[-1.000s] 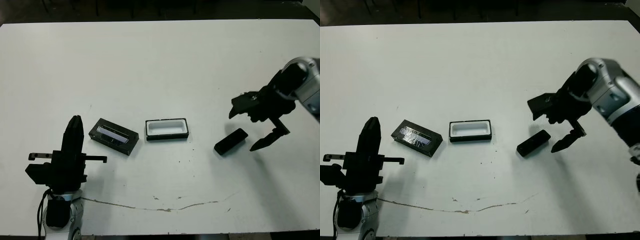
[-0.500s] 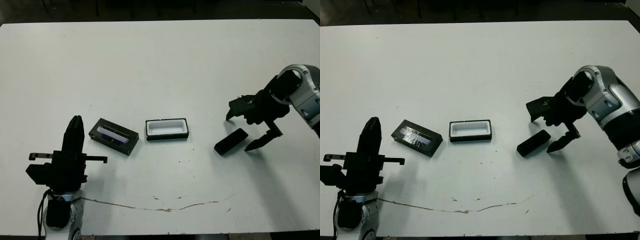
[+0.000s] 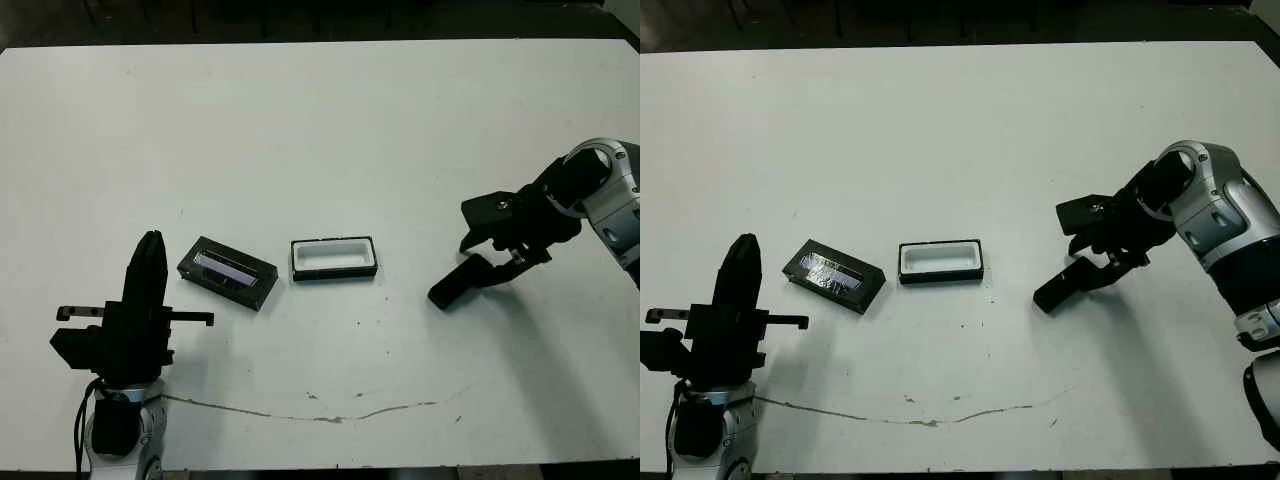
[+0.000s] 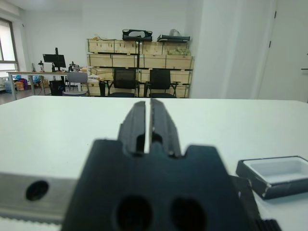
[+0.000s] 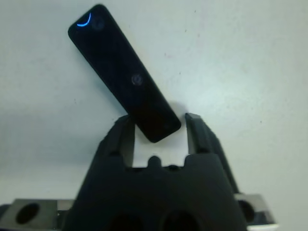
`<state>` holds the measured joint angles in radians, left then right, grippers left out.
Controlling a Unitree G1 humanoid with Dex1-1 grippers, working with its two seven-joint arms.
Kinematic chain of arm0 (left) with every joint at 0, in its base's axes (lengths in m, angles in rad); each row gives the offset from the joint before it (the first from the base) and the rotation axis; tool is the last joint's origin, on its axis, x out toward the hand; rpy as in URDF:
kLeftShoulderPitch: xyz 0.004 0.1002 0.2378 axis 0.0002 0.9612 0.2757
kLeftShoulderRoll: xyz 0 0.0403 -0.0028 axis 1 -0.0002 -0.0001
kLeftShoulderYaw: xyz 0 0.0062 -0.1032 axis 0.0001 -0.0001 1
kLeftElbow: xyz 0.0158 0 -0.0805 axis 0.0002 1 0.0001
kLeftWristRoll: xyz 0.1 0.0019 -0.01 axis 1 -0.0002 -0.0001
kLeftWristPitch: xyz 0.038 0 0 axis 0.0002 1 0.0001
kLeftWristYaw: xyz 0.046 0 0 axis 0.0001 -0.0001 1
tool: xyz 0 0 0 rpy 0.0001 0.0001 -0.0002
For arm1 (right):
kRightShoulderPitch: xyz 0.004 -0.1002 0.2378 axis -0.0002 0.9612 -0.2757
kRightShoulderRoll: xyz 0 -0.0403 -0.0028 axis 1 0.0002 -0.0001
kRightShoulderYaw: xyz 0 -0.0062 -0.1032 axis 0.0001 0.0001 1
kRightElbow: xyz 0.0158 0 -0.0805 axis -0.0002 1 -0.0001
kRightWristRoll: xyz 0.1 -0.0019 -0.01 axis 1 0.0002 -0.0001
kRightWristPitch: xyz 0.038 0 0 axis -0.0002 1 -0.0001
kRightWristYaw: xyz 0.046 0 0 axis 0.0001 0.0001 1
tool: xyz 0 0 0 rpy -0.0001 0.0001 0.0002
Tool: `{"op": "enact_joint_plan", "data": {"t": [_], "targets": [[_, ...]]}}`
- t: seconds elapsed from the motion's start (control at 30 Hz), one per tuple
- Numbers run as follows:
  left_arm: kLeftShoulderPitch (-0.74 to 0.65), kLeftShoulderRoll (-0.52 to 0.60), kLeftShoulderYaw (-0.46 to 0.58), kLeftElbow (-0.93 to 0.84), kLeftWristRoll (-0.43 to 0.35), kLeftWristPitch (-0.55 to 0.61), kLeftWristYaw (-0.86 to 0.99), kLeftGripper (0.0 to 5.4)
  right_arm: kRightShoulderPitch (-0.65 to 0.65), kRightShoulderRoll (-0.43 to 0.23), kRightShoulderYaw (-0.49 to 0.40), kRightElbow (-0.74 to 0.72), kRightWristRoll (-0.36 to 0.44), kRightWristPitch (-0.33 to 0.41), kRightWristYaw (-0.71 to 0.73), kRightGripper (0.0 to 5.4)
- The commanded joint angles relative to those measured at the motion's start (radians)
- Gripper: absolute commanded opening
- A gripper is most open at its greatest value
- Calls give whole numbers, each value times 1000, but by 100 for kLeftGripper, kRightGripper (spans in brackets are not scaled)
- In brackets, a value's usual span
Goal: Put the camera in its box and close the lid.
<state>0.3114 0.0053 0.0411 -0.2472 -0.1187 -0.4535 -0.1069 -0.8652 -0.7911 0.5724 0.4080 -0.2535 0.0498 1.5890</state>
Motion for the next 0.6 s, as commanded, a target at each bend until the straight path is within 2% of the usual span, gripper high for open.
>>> {"op": "enact_joint_plan", "data": {"t": [0.03,0.17,0.27,0.4,0.47,0.6], "targets": [[38,5,6,-4,0,28,4,0,41,-9,23,4,-41,-11,15,143],[40,7,8,-8,-5,35,1,0,48,-21,28,-7,-65,-34,25,80],[40,5,11,-9,3,33,6,0,48,-32,37,-4,-57,-29,25,54],[37,4,12,-3,-2,30,4,0,38,-48,32,8,-28,-47,25,46],[36,5,12,0,-3,30,3,0,20,-51,31,31,12,-21,25,46],[36,3,8,0,-7,29,-1,0,-10,-59,20,72,77,-35,25,45]]}}
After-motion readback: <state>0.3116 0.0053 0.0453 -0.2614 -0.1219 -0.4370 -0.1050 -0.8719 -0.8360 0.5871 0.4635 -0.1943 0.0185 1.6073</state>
